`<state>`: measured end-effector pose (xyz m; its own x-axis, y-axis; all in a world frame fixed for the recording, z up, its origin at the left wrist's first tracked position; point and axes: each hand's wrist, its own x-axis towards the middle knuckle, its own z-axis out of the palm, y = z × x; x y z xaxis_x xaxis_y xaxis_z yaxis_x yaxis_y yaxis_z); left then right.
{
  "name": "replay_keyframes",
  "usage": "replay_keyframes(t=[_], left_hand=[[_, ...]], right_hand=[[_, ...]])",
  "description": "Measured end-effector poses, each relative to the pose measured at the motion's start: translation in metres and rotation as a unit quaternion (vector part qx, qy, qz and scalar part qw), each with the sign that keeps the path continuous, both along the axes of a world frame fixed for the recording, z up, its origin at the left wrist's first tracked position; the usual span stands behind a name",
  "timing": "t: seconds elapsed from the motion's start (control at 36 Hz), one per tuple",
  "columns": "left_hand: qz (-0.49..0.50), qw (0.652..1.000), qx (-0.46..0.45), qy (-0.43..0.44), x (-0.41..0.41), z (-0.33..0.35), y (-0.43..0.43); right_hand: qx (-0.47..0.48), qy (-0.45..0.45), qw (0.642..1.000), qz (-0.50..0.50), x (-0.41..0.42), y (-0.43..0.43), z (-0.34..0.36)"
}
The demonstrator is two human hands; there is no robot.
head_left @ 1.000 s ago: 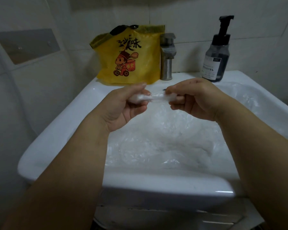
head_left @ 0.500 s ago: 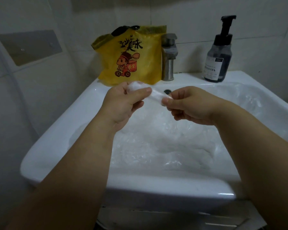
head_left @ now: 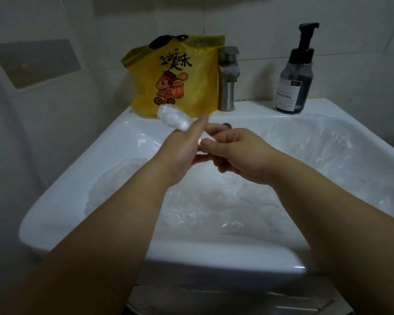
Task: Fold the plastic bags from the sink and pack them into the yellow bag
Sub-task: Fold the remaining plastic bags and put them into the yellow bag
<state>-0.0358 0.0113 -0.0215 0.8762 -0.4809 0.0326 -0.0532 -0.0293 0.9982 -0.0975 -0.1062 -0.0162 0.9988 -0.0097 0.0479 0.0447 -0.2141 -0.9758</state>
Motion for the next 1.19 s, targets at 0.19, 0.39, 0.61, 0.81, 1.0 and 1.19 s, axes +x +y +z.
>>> replay_keyframes(t=[0.19, 0.39, 0.61, 0.81, 1.0, 1.19], left_hand=[[0.19, 0.981, 0.0, -0.021, 0.012, 0.002, 0.009], [0.234, 0.97, -0.021, -0.056, 0.015, 0.0, 0.013], [0.102, 0.99, -0.088, 0.041, 0.001, 0.005, 0.022], [0.11, 0.993, -0.041, -0.016, -0.002, 0.022, 0.03], [0.147, 0.983, -0.066, -0.093, -0.001, 0.051, 0.031], [0.213, 0.964, -0.122, -0.098, 0.013, 0.082, 0.029]], right_hand=[[-0.023, 0.031, 0.999, -0.014, 0.003, -0.003, 0.0], [-0.002, 0.05, 0.999, -0.016, 0.003, -0.009, 0.002], [-0.007, 0.055, 0.997, -0.06, 0.001, -0.025, -0.002], [-0.036, 0.019, 0.995, -0.091, -0.004, -0.032, 0.01], [-0.067, -0.038, 0.993, -0.088, -0.004, -0.03, 0.04], [-0.03, -0.102, 0.986, -0.125, 0.011, -0.028, 0.072]])
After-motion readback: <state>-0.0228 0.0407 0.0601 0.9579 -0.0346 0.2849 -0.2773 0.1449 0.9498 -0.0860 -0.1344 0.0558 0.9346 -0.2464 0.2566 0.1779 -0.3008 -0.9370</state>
